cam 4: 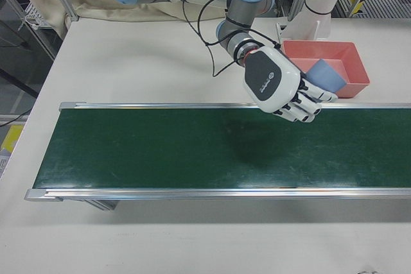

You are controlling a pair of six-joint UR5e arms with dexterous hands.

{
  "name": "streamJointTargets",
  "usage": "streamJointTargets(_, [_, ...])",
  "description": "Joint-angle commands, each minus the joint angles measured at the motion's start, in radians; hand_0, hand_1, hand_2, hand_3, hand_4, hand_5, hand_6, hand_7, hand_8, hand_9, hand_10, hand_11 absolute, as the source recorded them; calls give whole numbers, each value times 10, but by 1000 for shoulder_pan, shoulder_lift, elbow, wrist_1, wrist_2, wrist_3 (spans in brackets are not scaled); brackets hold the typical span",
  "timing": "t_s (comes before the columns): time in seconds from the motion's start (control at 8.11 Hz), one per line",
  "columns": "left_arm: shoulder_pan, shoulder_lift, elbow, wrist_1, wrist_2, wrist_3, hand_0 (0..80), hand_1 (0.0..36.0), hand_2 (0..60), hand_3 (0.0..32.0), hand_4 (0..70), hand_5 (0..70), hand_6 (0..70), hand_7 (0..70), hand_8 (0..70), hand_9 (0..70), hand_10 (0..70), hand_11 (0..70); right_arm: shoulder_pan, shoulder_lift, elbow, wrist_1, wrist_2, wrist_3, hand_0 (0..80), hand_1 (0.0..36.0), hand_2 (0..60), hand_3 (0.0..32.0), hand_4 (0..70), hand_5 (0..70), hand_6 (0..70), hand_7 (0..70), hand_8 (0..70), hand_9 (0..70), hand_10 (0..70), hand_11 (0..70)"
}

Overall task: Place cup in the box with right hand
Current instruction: 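Lift the blue cup off the conveyor with the right hand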

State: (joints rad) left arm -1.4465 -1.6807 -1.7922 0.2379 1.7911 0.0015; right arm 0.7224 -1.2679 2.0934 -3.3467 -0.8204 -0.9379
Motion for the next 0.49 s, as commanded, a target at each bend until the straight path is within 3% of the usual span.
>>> streamJointTargets(0.0, [0,-1,0,0,1,0,0,0,0,0,0,0,0,0,0,0,0,0,-189,10,126,4,-9,-105,739,360,600,0,700,294,535,700,700,700,700,700])
streamJointTargets(0.37, [0,-1,-3,0,-1,0,0,0,0,0,0,0,0,0,0,0,0,0,-465,28,209,18,-6,-273,741,360,600,0,700,289,505,700,700,700,700,700])
